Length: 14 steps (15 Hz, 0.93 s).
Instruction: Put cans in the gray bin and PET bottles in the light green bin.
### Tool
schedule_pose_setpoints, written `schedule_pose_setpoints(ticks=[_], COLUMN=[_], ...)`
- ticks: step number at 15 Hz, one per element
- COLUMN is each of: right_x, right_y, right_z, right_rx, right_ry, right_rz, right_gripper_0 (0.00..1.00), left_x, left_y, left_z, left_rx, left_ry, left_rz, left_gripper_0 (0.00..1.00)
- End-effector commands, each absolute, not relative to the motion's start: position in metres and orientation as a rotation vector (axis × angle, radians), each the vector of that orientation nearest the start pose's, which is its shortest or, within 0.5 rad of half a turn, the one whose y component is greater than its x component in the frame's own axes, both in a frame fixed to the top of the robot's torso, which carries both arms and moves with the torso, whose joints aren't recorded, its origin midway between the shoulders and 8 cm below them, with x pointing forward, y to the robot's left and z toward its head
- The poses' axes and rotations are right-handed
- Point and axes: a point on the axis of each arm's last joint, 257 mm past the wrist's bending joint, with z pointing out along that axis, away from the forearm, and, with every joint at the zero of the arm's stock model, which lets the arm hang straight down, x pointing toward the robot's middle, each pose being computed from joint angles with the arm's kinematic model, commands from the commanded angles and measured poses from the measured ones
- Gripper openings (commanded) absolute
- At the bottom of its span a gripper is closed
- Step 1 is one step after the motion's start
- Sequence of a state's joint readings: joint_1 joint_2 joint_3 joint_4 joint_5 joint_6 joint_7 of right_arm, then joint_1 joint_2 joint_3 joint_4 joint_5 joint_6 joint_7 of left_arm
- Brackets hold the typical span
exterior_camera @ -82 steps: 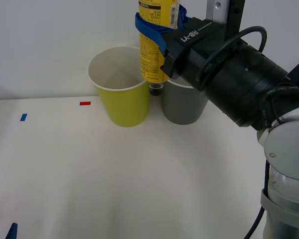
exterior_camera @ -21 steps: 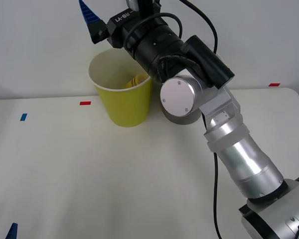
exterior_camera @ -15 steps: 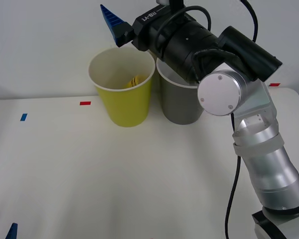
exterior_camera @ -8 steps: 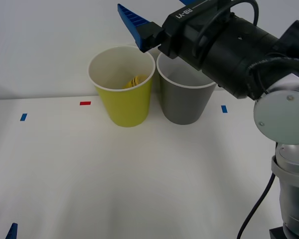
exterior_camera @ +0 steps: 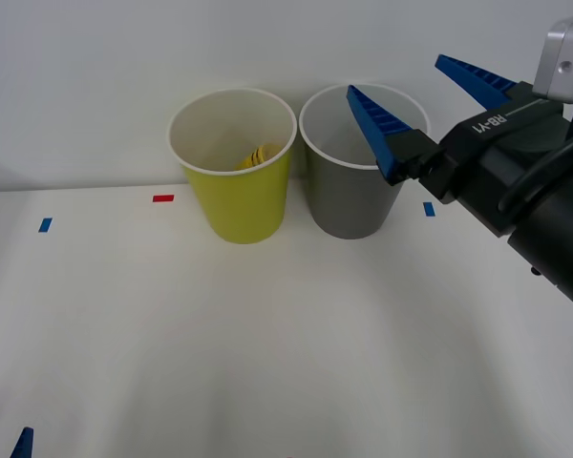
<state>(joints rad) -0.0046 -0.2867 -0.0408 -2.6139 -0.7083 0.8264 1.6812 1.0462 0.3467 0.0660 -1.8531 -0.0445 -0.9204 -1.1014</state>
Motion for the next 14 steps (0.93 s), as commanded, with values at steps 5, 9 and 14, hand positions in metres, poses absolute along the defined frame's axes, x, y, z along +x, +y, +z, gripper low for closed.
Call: schedule_pose_setpoints(ticks=[5, 9, 14], right_x=[0.401, 0.393, 0.383], right_y=[-0.17, -0.171, -0.177], right_z=[-0.011, -0.008, -0.059], right_rx=[-0.226, -0.216, -0.16], right_ry=[1.508, 1.378, 1.34], right_rz=[0.362, 0.28, 0.252], right_gripper_0=[1.0, 1.0, 1.0], left_x=[0.194, 0.194, 0.194], left_y=[0.346, 0.346, 0.346], left_z=[-0.219, -0.219, -0.219], left_rx=[0.025, 0.025, 0.025], left_ry=[1.429, 1.429, 1.429], left_rz=[-0.074, -0.074, -0.074], left_gripper_0=[1.0, 1.0, 1.0])
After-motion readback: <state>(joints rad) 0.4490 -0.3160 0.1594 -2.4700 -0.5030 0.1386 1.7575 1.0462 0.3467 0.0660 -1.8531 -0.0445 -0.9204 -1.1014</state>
